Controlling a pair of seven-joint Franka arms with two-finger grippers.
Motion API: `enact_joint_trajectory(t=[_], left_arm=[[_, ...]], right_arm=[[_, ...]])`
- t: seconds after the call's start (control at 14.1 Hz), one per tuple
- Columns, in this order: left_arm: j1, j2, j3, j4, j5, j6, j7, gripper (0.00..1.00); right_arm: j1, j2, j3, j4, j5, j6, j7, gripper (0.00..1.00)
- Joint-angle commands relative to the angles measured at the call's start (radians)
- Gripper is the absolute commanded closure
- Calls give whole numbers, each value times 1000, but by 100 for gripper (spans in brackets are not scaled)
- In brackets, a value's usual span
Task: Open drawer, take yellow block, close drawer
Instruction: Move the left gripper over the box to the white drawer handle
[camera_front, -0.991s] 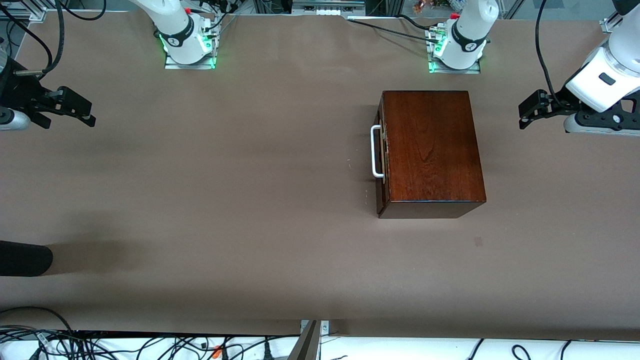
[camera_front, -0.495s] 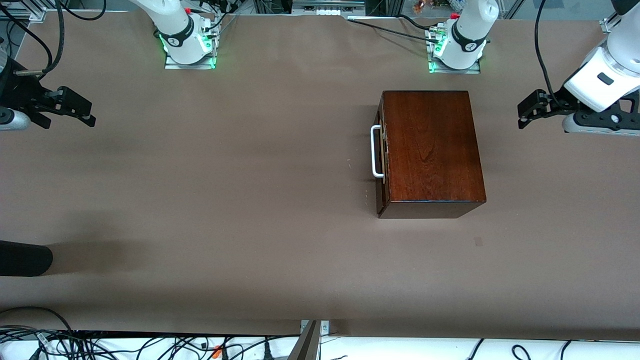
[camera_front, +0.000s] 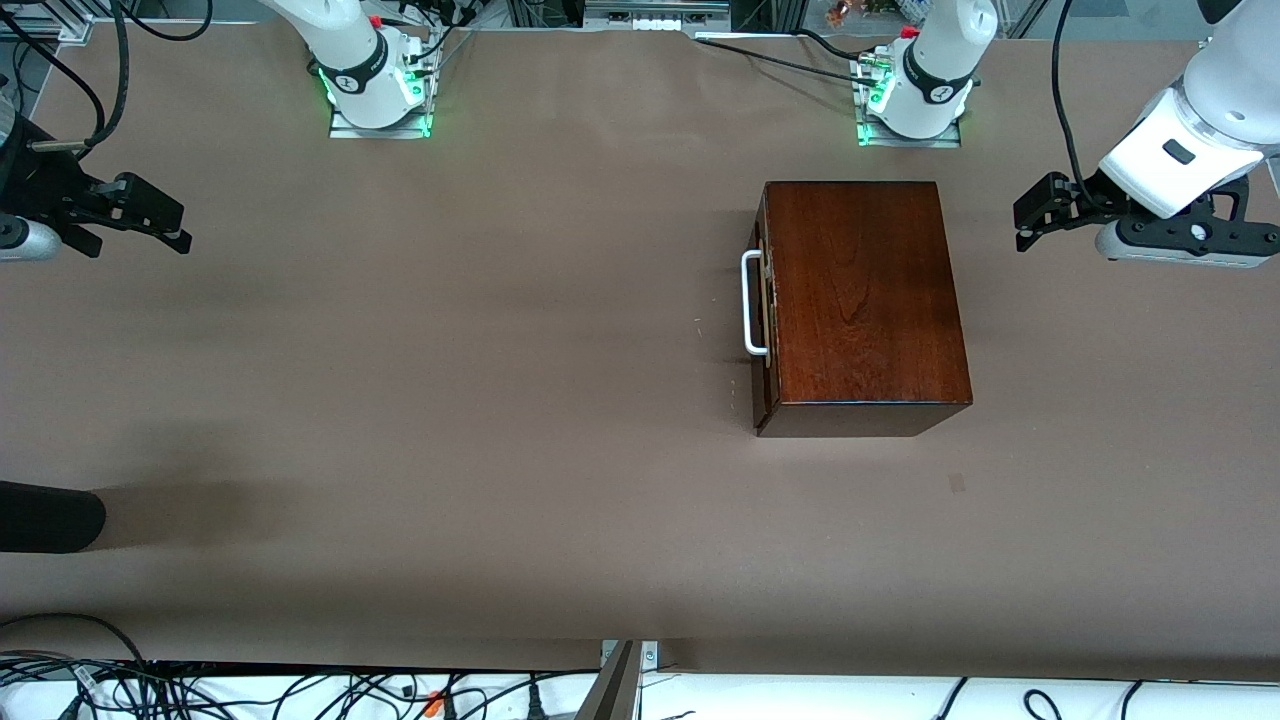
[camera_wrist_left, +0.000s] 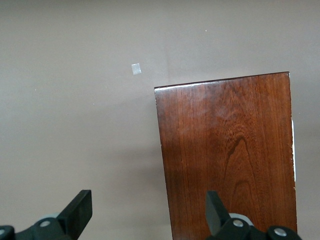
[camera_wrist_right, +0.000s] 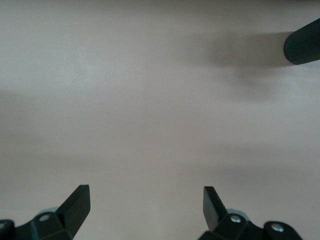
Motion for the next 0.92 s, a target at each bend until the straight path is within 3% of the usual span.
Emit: enact_joint_trajectory(t=[0.0, 0.14, 0.42, 0.57, 0.85], left_arm=[[-3, 1, -55, 16, -21, -15, -11, 0], [-5, 18, -126, 25, -24, -10, -37, 0], [-8, 139, -308, 192, -19, -23, -241, 0], [-17, 185, -388, 223, -13, -23, -362, 0], [-184, 320, -411, 330, -9, -23, -587, 0]], right_arm=[[-2, 7, 3, 19, 6, -2, -3, 0], [-2, 7, 3, 19, 6, -2, -3, 0], [-2, 7, 3, 19, 6, -2, -3, 0], [-2, 7, 3, 19, 6, -2, -3, 0], [-2, 7, 3, 19, 6, -2, -3, 0]])
